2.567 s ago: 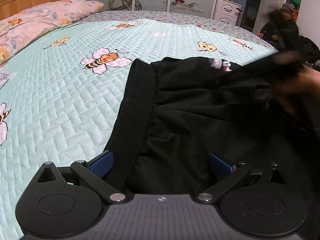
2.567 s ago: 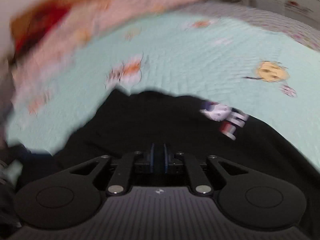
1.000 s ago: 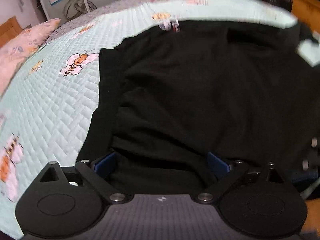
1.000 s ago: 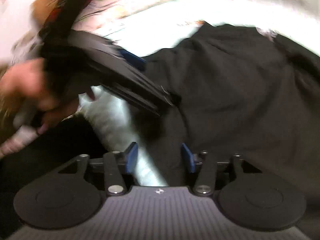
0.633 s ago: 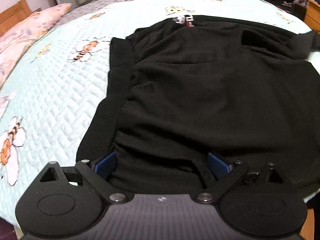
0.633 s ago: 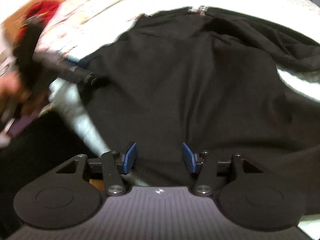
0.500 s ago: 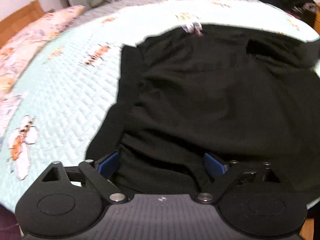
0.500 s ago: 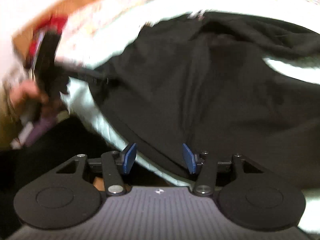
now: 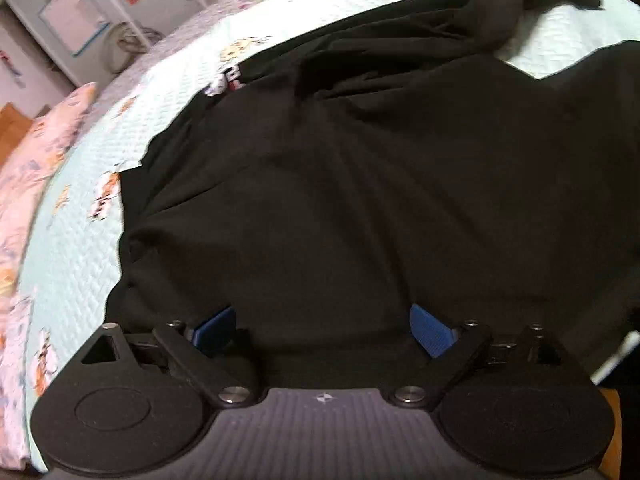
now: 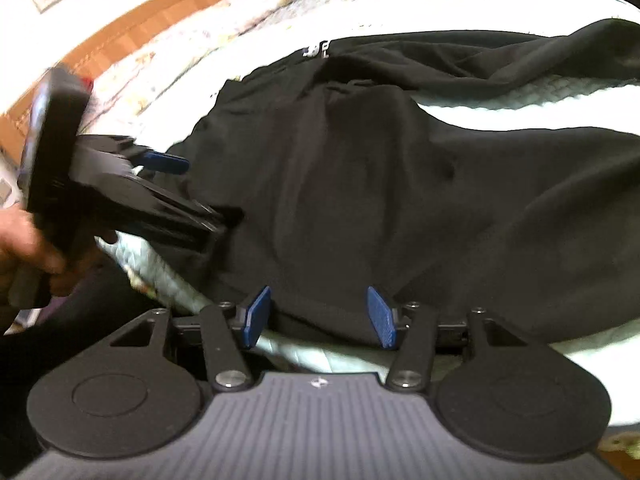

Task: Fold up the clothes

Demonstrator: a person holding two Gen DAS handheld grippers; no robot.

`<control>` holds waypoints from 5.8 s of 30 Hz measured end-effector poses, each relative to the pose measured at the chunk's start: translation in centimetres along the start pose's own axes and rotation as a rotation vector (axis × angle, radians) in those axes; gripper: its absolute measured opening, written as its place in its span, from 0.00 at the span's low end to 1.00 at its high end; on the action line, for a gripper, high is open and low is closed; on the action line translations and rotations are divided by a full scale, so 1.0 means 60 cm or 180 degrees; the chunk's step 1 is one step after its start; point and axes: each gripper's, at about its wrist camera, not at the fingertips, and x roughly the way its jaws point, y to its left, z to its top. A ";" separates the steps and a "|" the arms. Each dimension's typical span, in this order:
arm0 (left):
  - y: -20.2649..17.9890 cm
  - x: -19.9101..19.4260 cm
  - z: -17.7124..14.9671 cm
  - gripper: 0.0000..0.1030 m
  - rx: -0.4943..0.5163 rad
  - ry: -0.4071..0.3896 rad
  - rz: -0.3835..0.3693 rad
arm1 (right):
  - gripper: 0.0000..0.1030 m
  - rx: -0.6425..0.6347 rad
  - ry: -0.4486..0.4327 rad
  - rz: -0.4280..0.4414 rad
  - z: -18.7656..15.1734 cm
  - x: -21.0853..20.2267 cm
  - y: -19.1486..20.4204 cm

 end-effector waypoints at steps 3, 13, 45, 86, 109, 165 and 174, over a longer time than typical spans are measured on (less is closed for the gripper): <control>0.012 0.007 0.008 0.96 -0.0221 0.0137 -0.0041 | 0.55 -0.0016 -0.0169 -0.0106 0.015 -0.040 -0.013; 0.009 0.003 0.011 0.68 -0.0392 0.0282 -0.0238 | 0.70 -0.0484 0.0194 -0.0817 -0.002 -0.017 -0.054; 0.036 0.020 0.009 0.89 -0.0575 0.0349 -0.0364 | 0.70 -0.0108 -0.0071 -0.0850 0.036 -0.002 -0.039; 0.032 0.029 0.040 0.97 -0.1093 0.0046 -0.0716 | 0.35 -0.0709 -0.0273 -0.0259 0.115 0.008 -0.115; 0.061 0.053 0.009 0.99 -0.1085 -0.0016 -0.0814 | 0.32 -0.0958 -0.0278 -0.1059 0.111 0.036 -0.104; -0.079 0.004 0.062 0.99 -0.0541 0.0021 -0.1085 | 0.11 -0.0788 -0.0617 -0.3008 -0.122 -0.267 -0.375; -0.070 0.010 0.057 0.99 -0.0519 0.0033 -0.1136 | 0.10 0.1009 -0.1181 -0.2282 -0.156 -0.327 -0.437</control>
